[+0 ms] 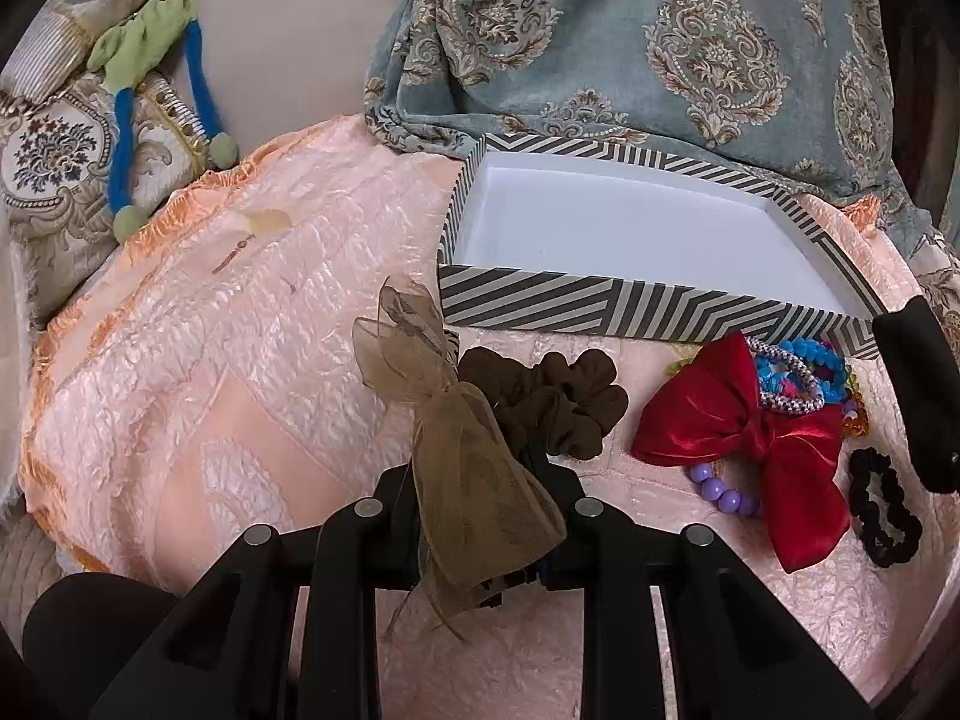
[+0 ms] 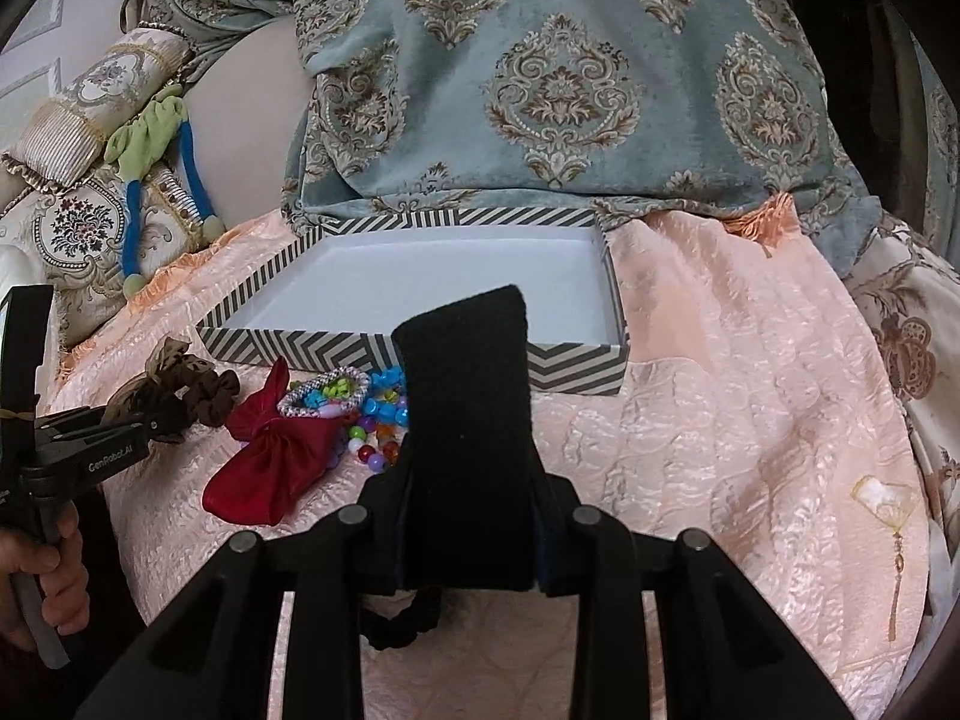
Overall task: Organize jewelry
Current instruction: 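Carry both items into the striped box and open both tools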
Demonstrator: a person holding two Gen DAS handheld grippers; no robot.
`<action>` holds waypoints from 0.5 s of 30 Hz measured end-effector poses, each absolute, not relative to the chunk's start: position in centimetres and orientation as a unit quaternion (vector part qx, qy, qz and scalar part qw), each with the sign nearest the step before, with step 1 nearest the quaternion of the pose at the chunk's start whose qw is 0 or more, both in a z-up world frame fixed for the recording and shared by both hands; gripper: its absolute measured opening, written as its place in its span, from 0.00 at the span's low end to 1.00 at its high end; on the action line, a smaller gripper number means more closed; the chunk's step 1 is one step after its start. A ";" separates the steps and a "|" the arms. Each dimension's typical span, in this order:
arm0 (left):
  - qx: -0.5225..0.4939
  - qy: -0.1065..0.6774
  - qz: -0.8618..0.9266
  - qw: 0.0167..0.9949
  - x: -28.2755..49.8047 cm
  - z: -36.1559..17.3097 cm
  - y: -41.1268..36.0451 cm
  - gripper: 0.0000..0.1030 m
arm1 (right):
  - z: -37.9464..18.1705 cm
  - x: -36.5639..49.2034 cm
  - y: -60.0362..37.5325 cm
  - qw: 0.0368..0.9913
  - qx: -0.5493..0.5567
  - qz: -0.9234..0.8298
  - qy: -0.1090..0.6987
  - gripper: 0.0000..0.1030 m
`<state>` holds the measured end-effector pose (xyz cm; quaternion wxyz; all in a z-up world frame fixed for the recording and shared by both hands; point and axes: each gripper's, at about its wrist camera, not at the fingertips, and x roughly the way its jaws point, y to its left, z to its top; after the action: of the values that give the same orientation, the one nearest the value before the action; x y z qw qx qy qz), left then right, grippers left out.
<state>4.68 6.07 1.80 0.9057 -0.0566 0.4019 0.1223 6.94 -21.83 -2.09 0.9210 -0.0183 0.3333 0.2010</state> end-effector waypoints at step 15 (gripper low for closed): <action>-0.059 0.399 0.117 0.908 4.7 2.0 5.9 0.08 | -2.3 7.0 -21.5 0.919 -0.032 0.189 0.345 0.29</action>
<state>4.67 5.89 1.97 0.9078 -0.0589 0.3986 0.1165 6.97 -21.45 -2.30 0.9188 -0.0325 0.3453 0.1887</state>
